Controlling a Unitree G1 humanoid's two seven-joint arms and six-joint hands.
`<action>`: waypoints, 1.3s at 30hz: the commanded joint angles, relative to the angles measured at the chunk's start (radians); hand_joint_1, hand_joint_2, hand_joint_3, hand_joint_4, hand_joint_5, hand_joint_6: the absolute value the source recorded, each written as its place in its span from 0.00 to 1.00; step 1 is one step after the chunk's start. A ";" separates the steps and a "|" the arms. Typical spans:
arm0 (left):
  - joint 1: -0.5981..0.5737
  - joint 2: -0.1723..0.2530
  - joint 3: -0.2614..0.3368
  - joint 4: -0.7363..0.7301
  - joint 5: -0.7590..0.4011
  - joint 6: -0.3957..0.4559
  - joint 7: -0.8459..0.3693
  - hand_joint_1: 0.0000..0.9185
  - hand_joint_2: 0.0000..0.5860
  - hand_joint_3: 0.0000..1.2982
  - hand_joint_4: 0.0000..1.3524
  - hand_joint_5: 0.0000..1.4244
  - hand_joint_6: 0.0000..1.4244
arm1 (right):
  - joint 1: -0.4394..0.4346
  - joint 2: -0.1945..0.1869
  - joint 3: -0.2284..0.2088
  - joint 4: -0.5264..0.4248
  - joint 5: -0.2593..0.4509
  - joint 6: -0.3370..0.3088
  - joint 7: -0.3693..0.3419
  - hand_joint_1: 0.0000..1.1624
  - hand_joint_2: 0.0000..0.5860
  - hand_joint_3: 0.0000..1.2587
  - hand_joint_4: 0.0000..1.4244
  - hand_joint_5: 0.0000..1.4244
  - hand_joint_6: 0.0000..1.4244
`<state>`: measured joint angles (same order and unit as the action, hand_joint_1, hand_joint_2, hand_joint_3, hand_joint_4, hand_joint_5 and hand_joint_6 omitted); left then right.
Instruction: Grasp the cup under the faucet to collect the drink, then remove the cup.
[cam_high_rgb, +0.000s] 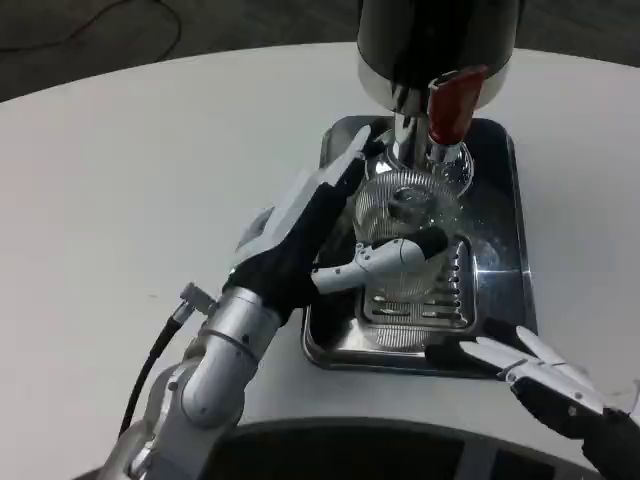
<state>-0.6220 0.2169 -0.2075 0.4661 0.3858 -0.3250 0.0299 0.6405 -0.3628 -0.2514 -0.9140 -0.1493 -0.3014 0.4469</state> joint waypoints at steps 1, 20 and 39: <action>0.076 0.019 0.036 -0.077 -0.029 0.046 -0.017 0.21 0.03 0.00 0.00 0.03 0.02 | 0.016 0.004 -0.005 -0.007 0.008 -0.019 -0.009 0.53 0.74 0.15 0.08 0.00 0.00; 0.312 -0.017 0.160 -0.732 -0.257 0.248 -0.138 0.07 0.09 0.06 0.01 0.08 0.07 | -0.013 -0.001 0.016 0.009 -0.005 -0.001 -0.008 0.53 0.74 0.15 0.08 0.01 0.00; 0.181 -0.070 0.188 -0.839 -0.484 0.427 -0.204 0.00 0.13 0.24 0.18 0.23 0.19 | -0.010 0.004 0.016 0.003 -0.006 0.000 -0.013 0.53 0.74 0.15 0.09 0.01 0.00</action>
<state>-0.4421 0.1516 -0.0206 -0.3530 -0.0783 0.0854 -0.1665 0.6176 -0.3631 -0.2312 -0.9087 -0.1527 -0.3026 0.4446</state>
